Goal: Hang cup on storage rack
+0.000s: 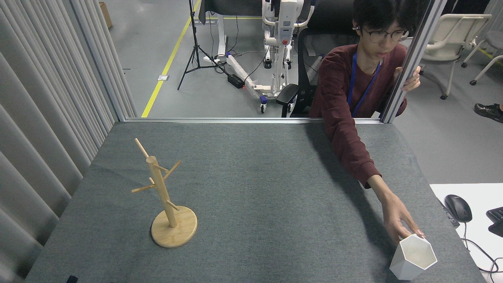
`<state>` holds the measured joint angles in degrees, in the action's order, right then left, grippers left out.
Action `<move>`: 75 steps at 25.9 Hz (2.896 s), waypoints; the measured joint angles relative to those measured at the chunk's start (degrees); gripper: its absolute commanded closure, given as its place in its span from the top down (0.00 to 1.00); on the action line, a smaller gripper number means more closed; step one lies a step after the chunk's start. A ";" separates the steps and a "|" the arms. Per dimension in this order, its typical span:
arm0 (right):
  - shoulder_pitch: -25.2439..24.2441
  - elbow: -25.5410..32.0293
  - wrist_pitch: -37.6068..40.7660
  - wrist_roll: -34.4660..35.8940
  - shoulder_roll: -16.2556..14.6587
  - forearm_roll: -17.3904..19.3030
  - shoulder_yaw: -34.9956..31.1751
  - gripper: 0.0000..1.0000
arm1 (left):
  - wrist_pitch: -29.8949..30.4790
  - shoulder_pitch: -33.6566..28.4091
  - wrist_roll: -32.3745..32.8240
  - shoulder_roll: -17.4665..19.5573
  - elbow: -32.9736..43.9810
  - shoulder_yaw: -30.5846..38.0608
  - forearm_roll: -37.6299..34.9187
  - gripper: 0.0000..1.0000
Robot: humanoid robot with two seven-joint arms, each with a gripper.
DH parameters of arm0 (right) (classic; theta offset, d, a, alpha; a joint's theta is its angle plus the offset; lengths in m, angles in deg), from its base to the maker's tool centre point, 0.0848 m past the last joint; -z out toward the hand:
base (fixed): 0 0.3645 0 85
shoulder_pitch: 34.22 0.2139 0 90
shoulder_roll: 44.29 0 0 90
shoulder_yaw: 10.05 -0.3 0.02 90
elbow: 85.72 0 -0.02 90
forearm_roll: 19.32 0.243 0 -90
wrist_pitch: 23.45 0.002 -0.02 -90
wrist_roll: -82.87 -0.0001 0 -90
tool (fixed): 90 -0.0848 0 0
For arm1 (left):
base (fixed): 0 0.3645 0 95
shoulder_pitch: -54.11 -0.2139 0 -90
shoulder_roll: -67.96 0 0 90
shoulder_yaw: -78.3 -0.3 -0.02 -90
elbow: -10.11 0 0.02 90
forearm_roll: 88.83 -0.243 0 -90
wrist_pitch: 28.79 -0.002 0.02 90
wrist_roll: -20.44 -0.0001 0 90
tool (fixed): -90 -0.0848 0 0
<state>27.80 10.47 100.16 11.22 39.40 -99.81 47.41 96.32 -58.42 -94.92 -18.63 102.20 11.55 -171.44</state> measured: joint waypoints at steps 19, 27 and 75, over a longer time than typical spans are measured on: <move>6.81 -7.80 -6.93 -0.87 -0.88 -8.13 1.13 0.99 | -0.30 -0.02 -0.12 0.02 -0.35 -0.02 0.86 1.00; 12.24 -12.78 -6.67 -0.97 -4.12 -10.06 1.76 0.99 | -0.31 0.02 -0.13 0.02 -0.39 0.30 0.88 1.00; 23.53 -24.79 -7.20 1.09 -5.59 -11.64 6.17 0.53 | 0.40 -0.10 -0.21 0.11 -0.13 4.13 0.94 1.00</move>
<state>51.33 -14.32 92.96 12.30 33.82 -111.45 53.58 96.72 -58.52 -95.14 -18.52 102.07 15.68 -170.49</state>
